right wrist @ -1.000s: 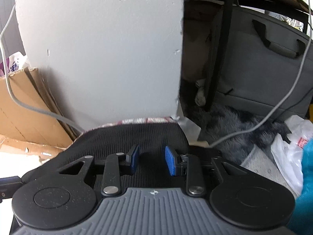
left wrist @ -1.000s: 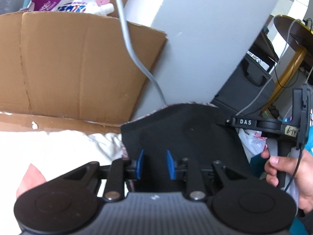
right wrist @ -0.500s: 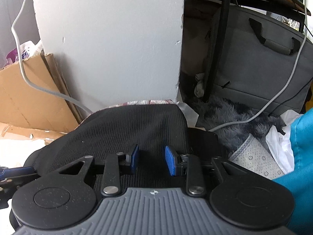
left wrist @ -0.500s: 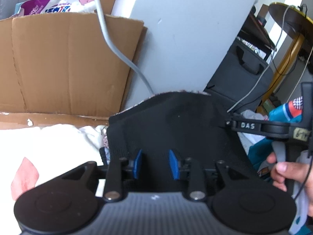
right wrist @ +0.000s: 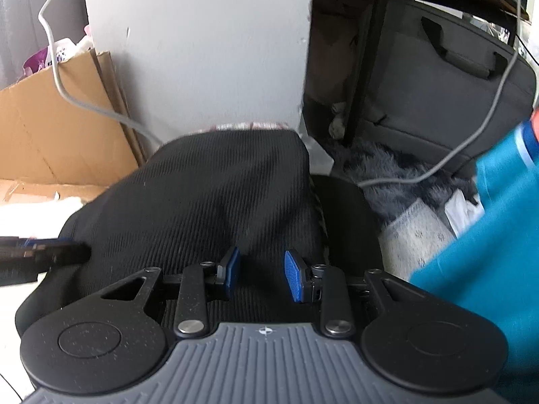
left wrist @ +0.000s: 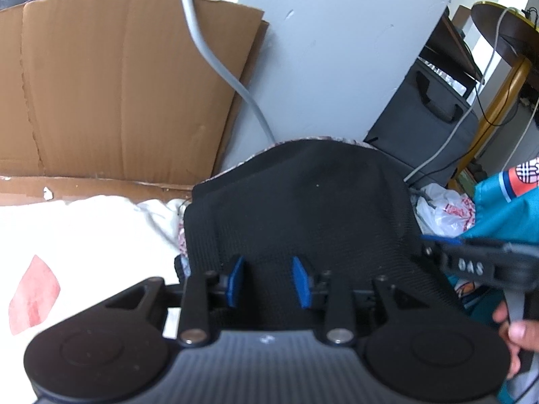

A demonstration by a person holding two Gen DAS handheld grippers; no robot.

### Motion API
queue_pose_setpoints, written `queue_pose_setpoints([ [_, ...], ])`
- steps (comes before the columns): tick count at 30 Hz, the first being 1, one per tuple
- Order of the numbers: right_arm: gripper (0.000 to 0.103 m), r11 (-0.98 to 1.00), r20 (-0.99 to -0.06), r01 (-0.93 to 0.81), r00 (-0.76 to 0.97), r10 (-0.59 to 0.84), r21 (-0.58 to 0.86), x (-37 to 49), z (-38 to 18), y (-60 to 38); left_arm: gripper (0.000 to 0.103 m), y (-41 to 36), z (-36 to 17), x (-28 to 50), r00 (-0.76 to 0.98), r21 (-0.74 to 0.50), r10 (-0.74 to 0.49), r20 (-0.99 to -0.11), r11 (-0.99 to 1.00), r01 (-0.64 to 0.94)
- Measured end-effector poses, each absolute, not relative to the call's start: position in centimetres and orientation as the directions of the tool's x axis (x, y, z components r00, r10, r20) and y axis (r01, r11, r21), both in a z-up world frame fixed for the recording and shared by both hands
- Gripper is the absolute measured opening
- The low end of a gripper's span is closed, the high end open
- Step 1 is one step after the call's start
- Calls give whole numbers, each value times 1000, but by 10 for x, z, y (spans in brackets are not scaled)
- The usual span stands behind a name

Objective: Fold clothes
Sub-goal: 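Press the black pants bundle down onto the bed with both open tools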

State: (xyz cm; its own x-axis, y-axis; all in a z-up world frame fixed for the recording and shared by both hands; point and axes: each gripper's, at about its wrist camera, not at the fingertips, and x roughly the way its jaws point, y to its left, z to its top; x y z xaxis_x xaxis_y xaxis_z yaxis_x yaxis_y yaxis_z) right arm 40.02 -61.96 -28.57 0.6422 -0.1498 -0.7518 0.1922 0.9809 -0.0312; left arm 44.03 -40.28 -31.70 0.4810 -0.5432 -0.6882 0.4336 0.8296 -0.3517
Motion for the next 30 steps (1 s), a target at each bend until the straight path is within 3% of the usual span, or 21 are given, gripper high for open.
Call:
queue_pose_setpoints([
  [9,36,976,-774,220,619,-135,6,360,-292,-621,37,-402,-317,441,475,-357,-546,-690,828,433],
  [30,36,973,-808,215,555,-197,-89,294,-293,-623,43,-389,-309,435,454,-379,-571,-685,810,447],
])
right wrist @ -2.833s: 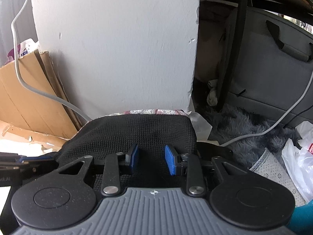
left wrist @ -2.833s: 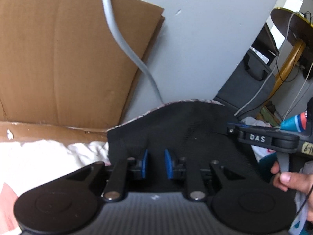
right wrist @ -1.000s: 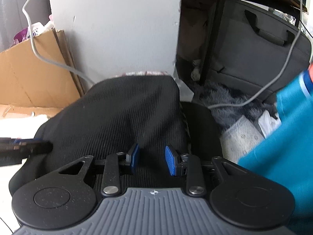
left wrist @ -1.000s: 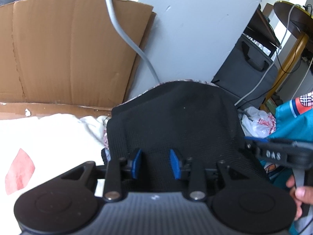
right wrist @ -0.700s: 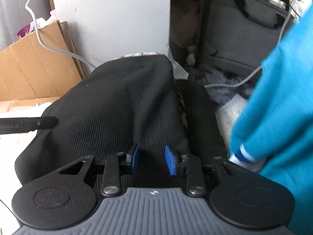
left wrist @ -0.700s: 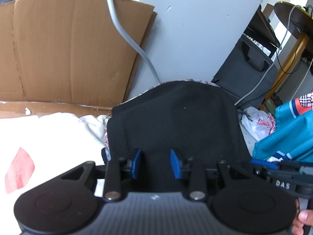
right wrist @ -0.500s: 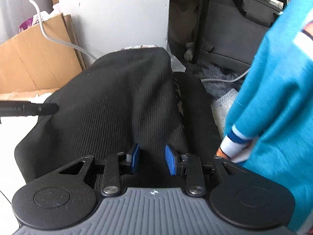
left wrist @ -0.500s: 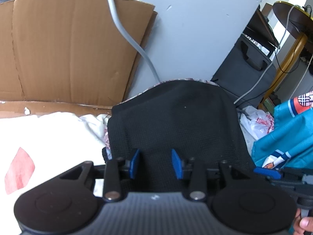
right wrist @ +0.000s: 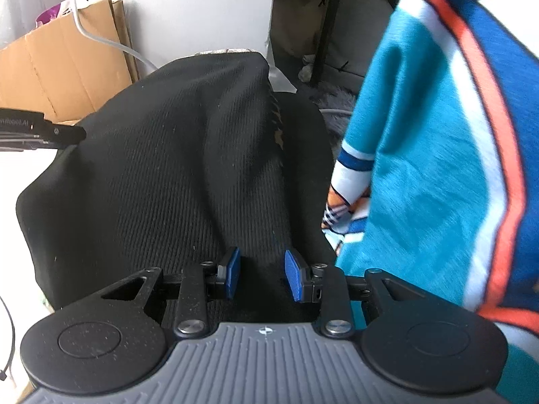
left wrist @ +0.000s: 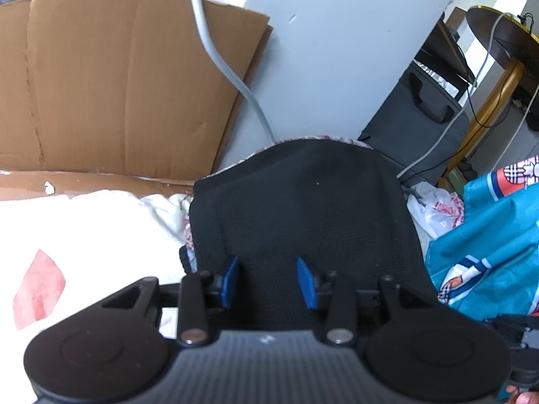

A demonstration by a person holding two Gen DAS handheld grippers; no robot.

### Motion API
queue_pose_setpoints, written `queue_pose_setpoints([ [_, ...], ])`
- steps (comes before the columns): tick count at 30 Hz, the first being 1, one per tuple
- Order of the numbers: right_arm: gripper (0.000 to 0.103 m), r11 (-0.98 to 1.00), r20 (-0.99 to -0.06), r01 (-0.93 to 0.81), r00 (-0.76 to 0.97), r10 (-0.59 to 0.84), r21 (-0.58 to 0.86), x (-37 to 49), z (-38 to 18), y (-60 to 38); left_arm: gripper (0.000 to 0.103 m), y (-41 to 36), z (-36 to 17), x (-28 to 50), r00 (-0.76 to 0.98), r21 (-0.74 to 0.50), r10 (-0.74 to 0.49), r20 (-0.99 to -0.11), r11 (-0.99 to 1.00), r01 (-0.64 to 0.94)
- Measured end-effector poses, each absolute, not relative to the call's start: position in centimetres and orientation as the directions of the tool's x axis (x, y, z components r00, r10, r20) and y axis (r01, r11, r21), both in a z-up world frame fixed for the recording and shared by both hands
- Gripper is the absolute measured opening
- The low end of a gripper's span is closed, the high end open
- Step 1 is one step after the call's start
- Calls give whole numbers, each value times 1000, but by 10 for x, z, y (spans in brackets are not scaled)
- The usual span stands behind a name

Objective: Fold clothes
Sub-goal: 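Press the black pants bundle down onto the bed with both open tools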

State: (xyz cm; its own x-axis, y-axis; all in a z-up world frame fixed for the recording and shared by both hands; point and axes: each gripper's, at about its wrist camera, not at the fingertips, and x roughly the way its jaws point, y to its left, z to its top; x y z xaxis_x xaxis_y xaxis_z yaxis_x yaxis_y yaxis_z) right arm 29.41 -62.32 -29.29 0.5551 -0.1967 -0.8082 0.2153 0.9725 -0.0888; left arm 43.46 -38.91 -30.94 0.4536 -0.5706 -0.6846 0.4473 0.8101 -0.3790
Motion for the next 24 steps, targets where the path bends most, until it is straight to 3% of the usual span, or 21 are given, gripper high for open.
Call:
queue_pose_setpoints([
  [11,36,992,-765,111,635,-111,-52,283,-280,-596,45,-396,-290,403,461,-335,-575,-676,796,504],
  [24,38,994,-815,70,569,-113,-88,302,-308,-593,63,-420,-318,396,406,-313,-583,-703,767,560],
])
